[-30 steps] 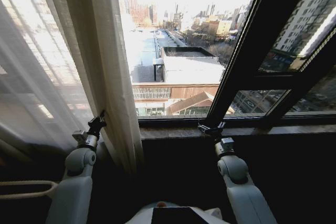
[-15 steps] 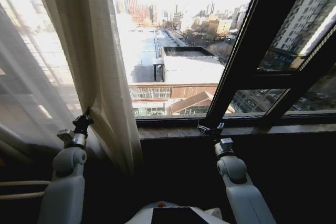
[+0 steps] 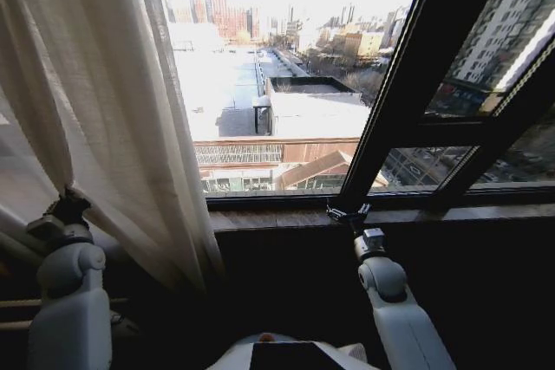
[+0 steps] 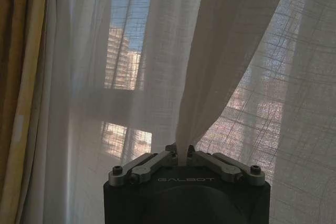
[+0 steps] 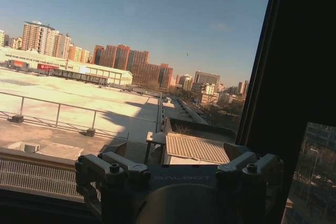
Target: Open the curtains by pulling them apart, changing their state from closed to fully open.
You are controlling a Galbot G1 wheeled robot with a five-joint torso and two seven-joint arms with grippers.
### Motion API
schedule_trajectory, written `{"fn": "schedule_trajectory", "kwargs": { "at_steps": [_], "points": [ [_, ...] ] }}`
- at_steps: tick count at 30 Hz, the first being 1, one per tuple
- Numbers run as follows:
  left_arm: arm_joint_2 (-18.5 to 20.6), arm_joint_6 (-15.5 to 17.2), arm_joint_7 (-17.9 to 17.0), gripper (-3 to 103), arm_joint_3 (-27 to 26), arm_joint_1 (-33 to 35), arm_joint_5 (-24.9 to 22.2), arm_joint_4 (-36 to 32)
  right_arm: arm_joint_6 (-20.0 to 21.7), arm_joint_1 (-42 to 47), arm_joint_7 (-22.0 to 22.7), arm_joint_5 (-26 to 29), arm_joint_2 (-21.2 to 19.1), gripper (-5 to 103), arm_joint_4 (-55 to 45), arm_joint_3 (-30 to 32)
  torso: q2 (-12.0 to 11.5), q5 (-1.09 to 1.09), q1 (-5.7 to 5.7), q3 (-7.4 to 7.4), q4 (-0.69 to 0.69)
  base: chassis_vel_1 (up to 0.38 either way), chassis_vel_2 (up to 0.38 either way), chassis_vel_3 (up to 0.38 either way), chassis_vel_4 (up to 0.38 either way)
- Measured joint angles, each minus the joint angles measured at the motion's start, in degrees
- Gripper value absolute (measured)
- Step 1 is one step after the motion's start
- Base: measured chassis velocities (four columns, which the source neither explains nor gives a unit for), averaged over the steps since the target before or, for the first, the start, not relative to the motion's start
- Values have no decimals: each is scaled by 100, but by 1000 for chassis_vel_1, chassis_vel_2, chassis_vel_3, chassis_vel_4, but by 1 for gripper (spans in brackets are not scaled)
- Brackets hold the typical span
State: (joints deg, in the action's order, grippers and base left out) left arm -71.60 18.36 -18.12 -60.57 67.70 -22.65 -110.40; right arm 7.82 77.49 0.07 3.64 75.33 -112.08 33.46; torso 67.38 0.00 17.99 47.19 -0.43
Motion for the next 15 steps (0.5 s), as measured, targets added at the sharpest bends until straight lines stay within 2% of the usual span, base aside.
{"fn": "schedule_trajectory", "kwargs": {
  "at_steps": [1,2,3,4,5,6,7,10,13,14,15],
  "points": [
    [0,2,143,-2,30,32,0,-50,-5,-1,-1,4,0,100,7,0,0,0,0,0,1,0,0,0,0],
    [-2,4,627,3,64,129,-1,-165,-14,-8,-1,8,-1,100,18,2,0,0,0,0,-1,0,0,0,0],
    [-7,48,1467,9,80,306,2,-329,-26,-13,-2,12,-2,100,28,7,0,1,0,0,-2,0,0,0,0],
    [-7,48,1467,9,80,306,2,-329,-26,-13,-2,12,-2,100,28,7,0,1,0,0,-2,0,0,0,0],
    [-15,77,1950,14,95,407,34,-417,-33,-15,-2,14,-3,100,33,17,0,1,0,0,0,0,0,0,0],
    [-24,90,2262,19,122,471,75,-476,-37,-15,-2,17,-3,100,36,24,0,1,0,0,1,0,0,0,0],
    [-71,112,2774,24,247,594,167,-603,-44,-16,-2,25,-3,100,42,45,0,2,0,0,1,0,0,0,0],
    [-156,150,2972,30,498,658,271,-696,-65,-7,-2,60,-10,100,48,82,0,2,-1,0,-1,0,0,0,0],
    [-228,221,3083,46,832,748,432,-766,-79,20,-2,144,-38,100,51,117,0,1,0,0,0,0,0,0,0],
    [-228,221,3083,46,832,748,432,-766,-79,20,-2,144,-38,100,51,117,0,1,0,0,0,0,0,0,0],
    [-238,249,3134,53,924,752,468,-771,-83,27,-1,158,-46,100,56,127,0,1,0,0,-1,0,0,0,0]
  ]
}}
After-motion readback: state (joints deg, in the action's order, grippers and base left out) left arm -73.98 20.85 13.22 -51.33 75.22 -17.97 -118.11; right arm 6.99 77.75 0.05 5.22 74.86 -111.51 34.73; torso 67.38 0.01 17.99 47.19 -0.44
